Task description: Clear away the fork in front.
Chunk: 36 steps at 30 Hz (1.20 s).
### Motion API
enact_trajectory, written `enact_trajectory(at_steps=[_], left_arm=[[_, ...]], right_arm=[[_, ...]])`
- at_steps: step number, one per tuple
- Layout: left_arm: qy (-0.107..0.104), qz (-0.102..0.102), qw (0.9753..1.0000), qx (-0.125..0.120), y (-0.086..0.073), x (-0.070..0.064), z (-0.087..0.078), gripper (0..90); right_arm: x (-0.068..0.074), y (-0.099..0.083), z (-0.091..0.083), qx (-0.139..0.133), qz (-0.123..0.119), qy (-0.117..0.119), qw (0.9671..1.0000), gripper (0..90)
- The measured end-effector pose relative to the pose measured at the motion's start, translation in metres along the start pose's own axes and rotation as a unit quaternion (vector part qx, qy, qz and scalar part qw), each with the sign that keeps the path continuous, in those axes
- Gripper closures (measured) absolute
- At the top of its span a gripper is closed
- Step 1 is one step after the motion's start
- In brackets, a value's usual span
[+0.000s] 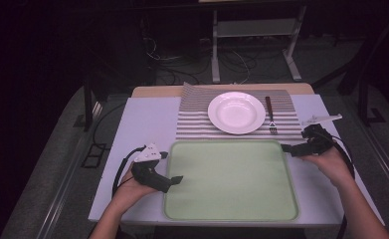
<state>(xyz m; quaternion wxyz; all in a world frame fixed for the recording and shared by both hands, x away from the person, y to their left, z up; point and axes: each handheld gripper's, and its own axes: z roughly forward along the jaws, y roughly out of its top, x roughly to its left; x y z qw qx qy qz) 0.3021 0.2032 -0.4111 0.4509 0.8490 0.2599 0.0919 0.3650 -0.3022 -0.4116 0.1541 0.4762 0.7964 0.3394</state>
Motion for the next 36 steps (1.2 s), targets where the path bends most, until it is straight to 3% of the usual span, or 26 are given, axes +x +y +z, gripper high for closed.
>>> enact_trajectory(at_steps=[7, 12, 22, 25, 36], left_arm=[[0.000, -0.001, 1.0000, -0.001, 0.000, 0.000, 0.000, 0.0], [0.001, -0.002, 1.0000, -0.002, 0.000, 0.000, 0.000, 0.0], [0.003, -0.004, 1.0000, -0.006, 0.000, 0.000, -0.001, 0.0], [0.004, -0.004, 1.0000, -0.006, 0.000, 0.001, -0.001, 0.0], [0.003, -0.005, 0.9999, -0.010, 0.000, 0.002, -0.002, 0.0]], right_arm=[[-0.007, 0.008, 0.004, 0.001, 0.007, 0.000, 1.0000, 4.3], [-0.009, 0.014, 0.010, 0.014, 0.004, -0.004, 0.9999, 6.8], [-0.021, 0.028, 0.026, 0.033, 0.021, -0.006, 0.9992, 14.7], [-0.028, 0.032, 0.033, 0.036, 0.041, -0.013, 0.9984, 19.4], [-0.038, 0.058, 0.037, 0.048, 0.065, -0.021, 0.9965, 35.0]])
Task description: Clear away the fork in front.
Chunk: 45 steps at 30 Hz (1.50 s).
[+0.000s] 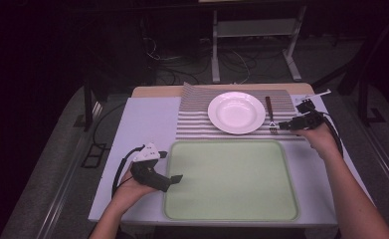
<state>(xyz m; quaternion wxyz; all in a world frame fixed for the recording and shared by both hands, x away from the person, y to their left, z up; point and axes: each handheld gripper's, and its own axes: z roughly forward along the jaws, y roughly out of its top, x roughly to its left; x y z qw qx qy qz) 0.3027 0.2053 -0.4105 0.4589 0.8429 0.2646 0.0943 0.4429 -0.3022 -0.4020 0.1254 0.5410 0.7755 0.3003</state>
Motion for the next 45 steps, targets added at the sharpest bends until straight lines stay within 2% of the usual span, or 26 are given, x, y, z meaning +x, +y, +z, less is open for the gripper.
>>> enact_trajectory(at_steps=[1, 3, 7, 11, 16, 21, 29, 37, 45], left_arm=[[0.000, -0.002, 1.0000, -0.002, 0.000, 0.000, 0.000, 0.0], [0.000, -0.003, 1.0000, -0.003, 0.000, 0.000, 0.000, 0.0], [0.002, -0.004, 1.0000, -0.003, -0.001, 0.001, -0.001, 0.0], [0.002, -0.007, 1.0000, -0.007, -0.001, 0.002, -0.003, 0.0], [0.003, -0.003, 1.0000, -0.004, -0.001, 0.001, -0.001, 0.0], [0.001, 0.000, 1.0000, -0.003, 0.000, -0.001, 0.000, 0.0], [0.000, 0.000, 1.0000, -0.004, -0.001, 0.000, -0.001, 0.0], [0.000, 0.002, 1.0000, -0.002, -0.001, 0.000, -0.001, 0.0], [-0.001, 0.000, 1.0000, -0.002, -0.002, 0.001, -0.001, 0.0]], right_arm=[[0.000, 0.007, 0.001, 0.004, 0.001, 0.000, 1.0000, 39.0], [-0.001, 0.009, 0.001, 0.005, 0.000, -0.001, 1.0000, 40.8], [-0.001, 0.026, 0.007, 0.015, 0.006, -0.010, 0.9998, 48.5], [-0.002, 0.039, 0.015, 0.031, 0.014, -0.021, 0.9992, 51.1], [-0.003, 0.051, 0.025, 0.049, 0.020, -0.019, 0.9984, 54.1], [-0.004, 0.067, 0.044, 0.077, 0.027, -0.021, 0.9964, 57.6], [-0.004, 0.077, 0.068, 0.112, 0.027, -0.032, 0.9928, 58.9], [-0.007, 0.080, 0.084, 0.129, 0.036, -0.047, 0.9898, 59.5], [-0.008, 0.084, 0.094, 0.142, 0.039, -0.050, 0.9879, 62.3]])
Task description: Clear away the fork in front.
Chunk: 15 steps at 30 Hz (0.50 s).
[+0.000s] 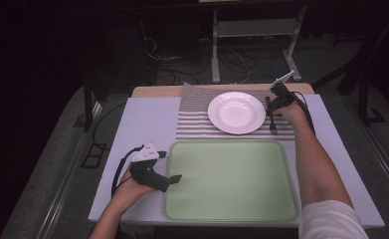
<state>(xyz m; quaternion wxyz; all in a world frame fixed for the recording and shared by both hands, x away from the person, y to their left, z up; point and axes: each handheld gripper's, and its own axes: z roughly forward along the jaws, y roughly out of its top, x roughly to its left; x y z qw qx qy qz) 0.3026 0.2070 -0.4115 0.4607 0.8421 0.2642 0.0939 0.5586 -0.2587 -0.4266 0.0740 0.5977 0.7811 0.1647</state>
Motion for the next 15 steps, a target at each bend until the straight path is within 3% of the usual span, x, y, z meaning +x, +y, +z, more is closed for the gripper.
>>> enact_trajectory(at_steps=[5, 15], left_arm=[[0.000, 0.000, 1.0000, 0.002, -0.0002, 0.0004, 0.0004, 0.0], [-0.004, 0.000, 1.0000, 0.003, -0.0003, -0.0006, 0.0010, 0.0]], right_arm=[[0.0052, 0.0043, 0.0010, 0.017, -0.009, -0.022, 0.9996, 65.4], [0.0028, 0.0049, -0.0002, 0.031, 0.006, -0.024, 0.9992, 74.8]])
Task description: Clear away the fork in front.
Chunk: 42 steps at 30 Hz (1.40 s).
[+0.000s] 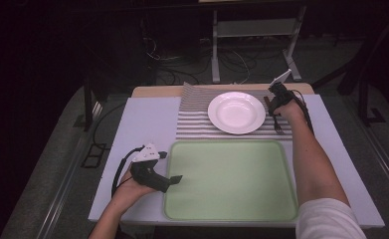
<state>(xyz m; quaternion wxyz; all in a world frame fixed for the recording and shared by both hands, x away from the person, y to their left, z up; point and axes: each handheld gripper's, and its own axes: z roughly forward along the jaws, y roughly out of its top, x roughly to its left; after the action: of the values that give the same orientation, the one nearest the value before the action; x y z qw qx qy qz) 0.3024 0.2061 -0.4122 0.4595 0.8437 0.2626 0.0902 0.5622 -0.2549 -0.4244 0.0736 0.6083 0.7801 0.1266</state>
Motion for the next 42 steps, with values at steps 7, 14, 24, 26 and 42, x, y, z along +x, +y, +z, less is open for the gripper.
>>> enact_trajectory(at_steps=[7, 14, 24, 26, 42], left_arm=[[-0.003, 0.000, 1.0000, -0.002, 0.000, 0.000, 0.000, 0.0], [-0.003, -0.001, 1.0000, -0.004, 0.000, 0.001, -0.001, 0.0], [-0.004, 0.002, 1.0000, -0.004, 0.000, 0.000, -0.001, 0.0], [-0.003, 0.002, 1.0000, -0.006, 0.000, 0.000, -0.001, 0.0], [-0.001, 0.002, 1.0000, -0.007, 0.000, 0.000, -0.001, 0.0]], right_arm=[[0.001, -0.001, 0.000, -0.003, -0.011, -0.004, 0.9999, 76.9], [-0.003, -0.008, -0.005, -0.027, -0.010, 0.007, 0.9996, 77.0], [-0.012, -0.021, -0.040, -0.090, -0.014, 0.018, 0.9957, 77.5], [-0.015, -0.026, -0.047, -0.100, -0.016, 0.022, 0.9946, 77.5], [-0.012, -0.076, -0.101, -0.203, -0.044, 0.091, 0.9740, 77.4]])
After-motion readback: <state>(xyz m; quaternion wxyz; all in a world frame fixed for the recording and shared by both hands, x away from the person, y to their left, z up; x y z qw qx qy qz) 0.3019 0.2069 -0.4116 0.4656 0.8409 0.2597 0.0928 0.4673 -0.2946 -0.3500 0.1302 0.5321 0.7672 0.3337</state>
